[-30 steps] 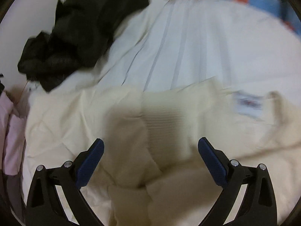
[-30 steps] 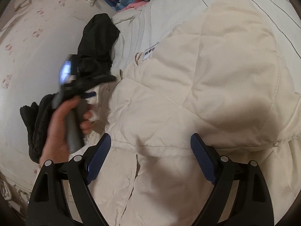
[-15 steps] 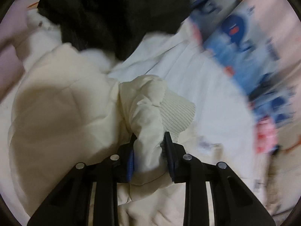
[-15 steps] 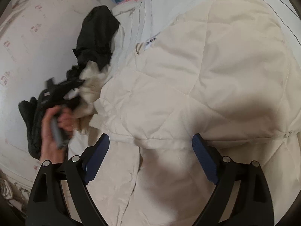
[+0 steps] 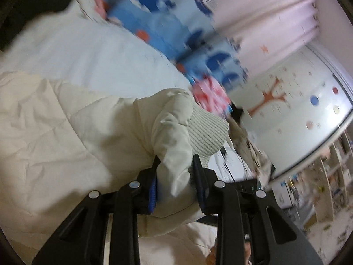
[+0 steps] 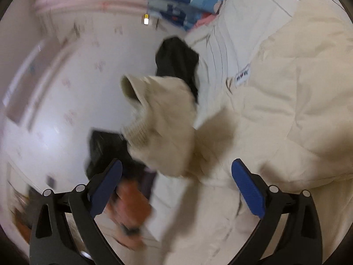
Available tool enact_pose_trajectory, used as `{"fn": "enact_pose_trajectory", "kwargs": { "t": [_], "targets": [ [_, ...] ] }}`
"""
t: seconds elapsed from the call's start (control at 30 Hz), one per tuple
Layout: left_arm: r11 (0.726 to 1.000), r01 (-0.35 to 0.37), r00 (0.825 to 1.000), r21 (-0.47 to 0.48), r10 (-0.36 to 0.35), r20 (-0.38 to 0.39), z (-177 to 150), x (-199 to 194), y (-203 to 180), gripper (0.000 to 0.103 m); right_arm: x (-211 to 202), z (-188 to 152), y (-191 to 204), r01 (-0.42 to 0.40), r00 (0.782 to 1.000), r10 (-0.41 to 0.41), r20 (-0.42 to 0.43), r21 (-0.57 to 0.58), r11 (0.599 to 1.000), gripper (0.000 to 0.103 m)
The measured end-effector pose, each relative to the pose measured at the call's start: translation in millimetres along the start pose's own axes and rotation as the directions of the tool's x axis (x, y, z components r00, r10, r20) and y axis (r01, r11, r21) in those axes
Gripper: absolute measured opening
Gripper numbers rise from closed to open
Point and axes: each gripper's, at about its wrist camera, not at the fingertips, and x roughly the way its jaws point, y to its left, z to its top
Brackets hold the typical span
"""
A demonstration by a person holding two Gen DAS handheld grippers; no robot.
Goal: Fold large clothes
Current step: 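Grasp the other sleeve's knit cuff with the left tool and lift it, then take the cuff with the right tool while the left tool opens and releases it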
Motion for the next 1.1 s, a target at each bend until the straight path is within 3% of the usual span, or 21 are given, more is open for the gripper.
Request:
{"fn": "enact_pose_trajectory", "kwargs": {
  "t": [0.13,0.3,0.5,0.6,0.67,0.7,0.8,0.9,0.97,1.07,1.1],
  "targets": [
    [0.999,0.044,0.998,-0.008,-0.044,-0.054,-1.5,63.3,-18.8,0.029,-21.2,14.8,-25.5,-0.117,0.989,0.102,0.102,0.147,0.982,0.096],
    [0.997,0.072,0.992,0.020,-0.069,-0.108,-4.0,105.7,-32.8,0.029,-52.8,36.3,-47.8,-0.205,0.963,0.154,0.222,0.229,0.952,0.096],
    [0.999,0.053,0.979,-0.005,-0.053,-0.194,-26.8,134.9,-15.1,0.031,-51.9,47.9,-55.3,-0.147,0.972,0.094,0.217,0.243,0.959,0.096],
    [1.000,0.027,0.974,-0.012,-0.029,-0.225,-36.5,134.6,-5.8,0.040,-48.8,44.7,-65.7,-0.108,0.980,0.056,0.191,0.279,0.954,0.096],
    [1.000,0.003,0.968,0.000,-0.003,-0.251,-39.1,132.8,-6.7,0.071,-46.0,44.2,-72.0,-0.096,0.981,0.041,0.188,0.294,0.951,0.096],
    [1.000,-0.015,0.967,0.009,0.016,-0.253,-41.0,128.1,-6.0,0.077,-44.3,43.8,-74.8,-0.076,0.983,0.021,0.183,0.300,0.951,0.096],
    [0.997,-0.048,0.964,0.064,0.063,-0.259,-41.7,111.5,-12.2,0.081,-42.1,43.8,-77.3,-0.060,0.985,0.011,0.172,0.280,0.958,0.094],
    [0.991,-0.085,0.968,0.100,0.106,-0.227,-38.2,83.3,-10.4,0.083,-40.1,43.7,-70.7,0.028,0.987,-0.061,0.152,0.210,0.977,0.066],
    [0.986,-0.130,0.974,0.105,0.146,-0.171,-29.8,59.1,-4.4,0.088,-37.8,43.1,-62.1,0.126,0.979,-0.146,0.141,0.139,0.982,0.028],
    [0.983,-0.176,0.979,0.047,0.180,-0.094,-14.6,28.1,13.2,0.089,-36.5,40.7,-33.8,0.306,0.940,-0.296,0.169,-0.034,0.951,0.022],
    [0.984,-0.179,0.981,0.020,0.180,-0.067,-9.2,18.9,18.7,0.089,-37.3,38.8,-12.0,0.372,0.916,-0.341,0.210,-0.127,0.920,0.021]
  ]
}}
